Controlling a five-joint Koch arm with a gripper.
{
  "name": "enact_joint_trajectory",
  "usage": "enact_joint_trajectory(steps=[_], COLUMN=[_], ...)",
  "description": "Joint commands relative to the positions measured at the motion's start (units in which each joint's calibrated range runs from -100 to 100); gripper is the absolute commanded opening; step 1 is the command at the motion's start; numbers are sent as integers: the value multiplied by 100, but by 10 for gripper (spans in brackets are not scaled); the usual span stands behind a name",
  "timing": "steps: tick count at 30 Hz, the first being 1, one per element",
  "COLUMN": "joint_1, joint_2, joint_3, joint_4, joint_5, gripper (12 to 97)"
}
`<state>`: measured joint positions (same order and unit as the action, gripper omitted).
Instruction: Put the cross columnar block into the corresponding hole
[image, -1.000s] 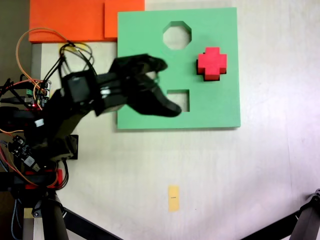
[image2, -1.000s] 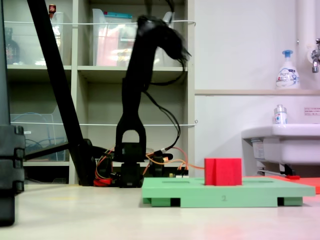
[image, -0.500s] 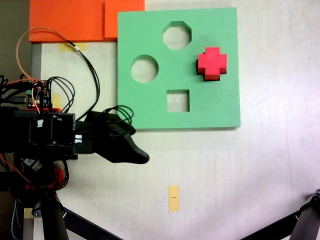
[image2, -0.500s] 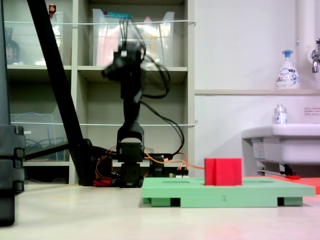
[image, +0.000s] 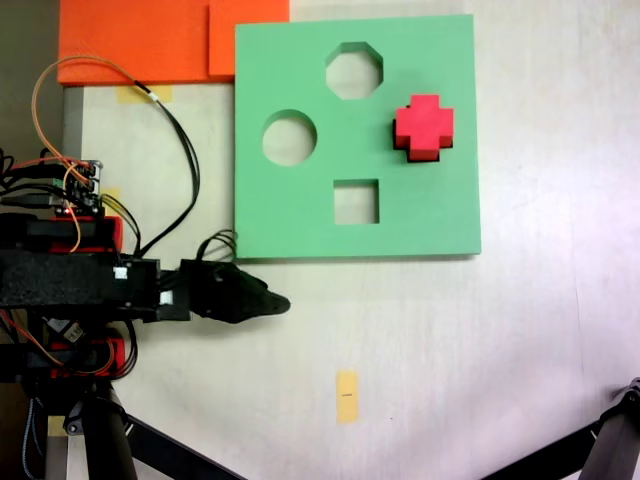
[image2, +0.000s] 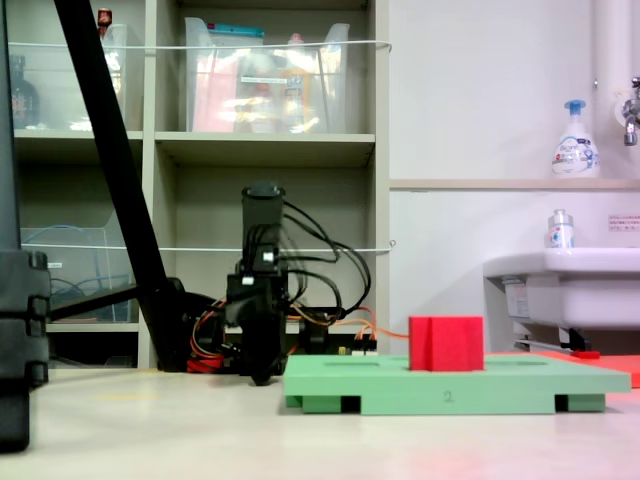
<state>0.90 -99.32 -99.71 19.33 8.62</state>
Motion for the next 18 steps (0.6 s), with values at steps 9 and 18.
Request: enact_joint_trajectory(steps=[9, 18], joint_1=[98, 93], joint_2=[-68, -68], joint_3=[-29, -29], joint_4=[-1717, -1707], joint_5=[-396, -386], gripper=[486, 486])
